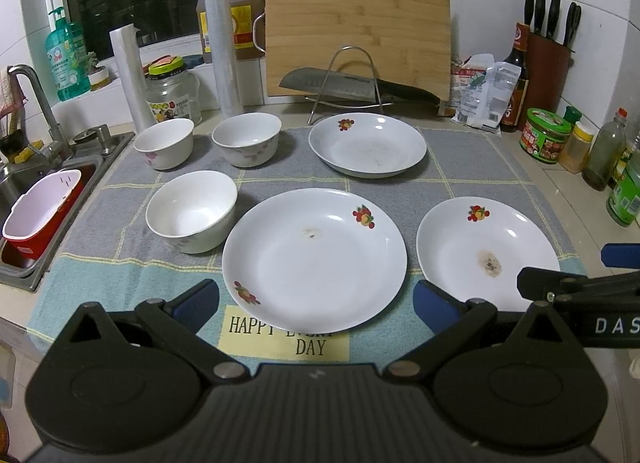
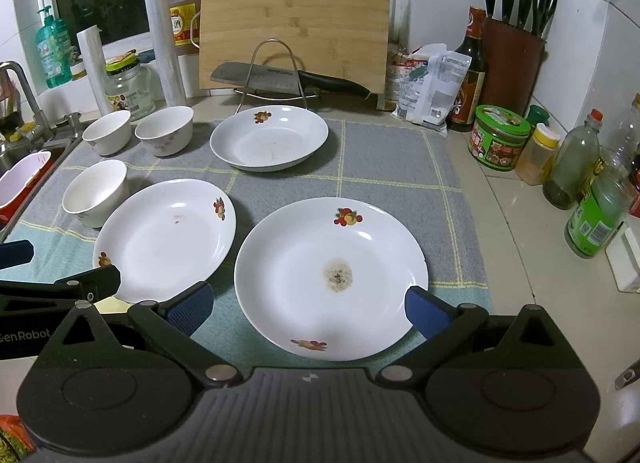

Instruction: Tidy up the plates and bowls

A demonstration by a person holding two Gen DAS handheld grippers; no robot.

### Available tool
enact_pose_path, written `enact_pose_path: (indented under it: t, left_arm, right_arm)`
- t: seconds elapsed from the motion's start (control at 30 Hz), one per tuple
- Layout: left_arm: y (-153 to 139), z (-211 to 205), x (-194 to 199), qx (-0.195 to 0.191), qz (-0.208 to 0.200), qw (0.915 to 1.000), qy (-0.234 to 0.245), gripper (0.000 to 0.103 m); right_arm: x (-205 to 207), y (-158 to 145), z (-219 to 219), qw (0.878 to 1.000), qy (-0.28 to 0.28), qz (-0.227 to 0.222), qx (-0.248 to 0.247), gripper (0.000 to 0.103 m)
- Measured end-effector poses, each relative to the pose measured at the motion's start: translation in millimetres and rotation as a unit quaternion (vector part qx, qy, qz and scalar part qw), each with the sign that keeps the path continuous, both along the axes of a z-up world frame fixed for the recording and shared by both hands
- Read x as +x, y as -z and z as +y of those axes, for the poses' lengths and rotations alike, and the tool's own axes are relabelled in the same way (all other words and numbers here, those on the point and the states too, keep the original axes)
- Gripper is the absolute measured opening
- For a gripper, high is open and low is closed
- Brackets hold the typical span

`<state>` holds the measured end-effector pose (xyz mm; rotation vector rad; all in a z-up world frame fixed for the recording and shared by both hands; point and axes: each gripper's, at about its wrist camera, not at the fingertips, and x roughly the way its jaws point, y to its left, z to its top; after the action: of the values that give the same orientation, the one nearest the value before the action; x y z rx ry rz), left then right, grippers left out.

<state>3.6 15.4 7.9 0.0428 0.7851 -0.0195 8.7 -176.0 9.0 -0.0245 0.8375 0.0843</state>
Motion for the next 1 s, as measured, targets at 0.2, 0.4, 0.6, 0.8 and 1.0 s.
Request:
enact_pose_path:
  t: [0.2, 0.4, 0.6, 0.8, 1.0]
  left_arm:
    - [0.0, -0.4, -0.2, -0.001, 0.0, 1.0, 0.0, 0.102]
    - [-2.3, 0.6, -1.4, -0.001, -0.001, 1.0, -0.001, 0.102]
    - [-2.4, 0.2, -1.3, -0.001, -0.001, 1.0, -0.001, 0.102]
    - [-5.4, 1.3, -2.5, -0.001, -0.002, 1.0, 0.001, 0.102]
    - [-3.9, 2.2, -2.6, -0.007, -0.007, 0.9999, 0.008, 0.102]
  right_arm:
    - [0.0, -0.4, -0.4, 1.0, 0.0, 0.0, 0.0, 0.103]
    - [-0.6, -3.0, -0.4, 1.0, 0.0, -0.002, 0.0, 0.103]
    - [-1.4, -4.1, -1.0, 1.0, 0.0, -0.004, -0.001, 0.103]
    - [-4.2, -4.0, 0.9, 1.0, 0.002, -0.005, -0.003, 0.103]
    - [-5.3, -4.0, 1.9, 1.0, 0.002, -0.013, -0.003, 0.103]
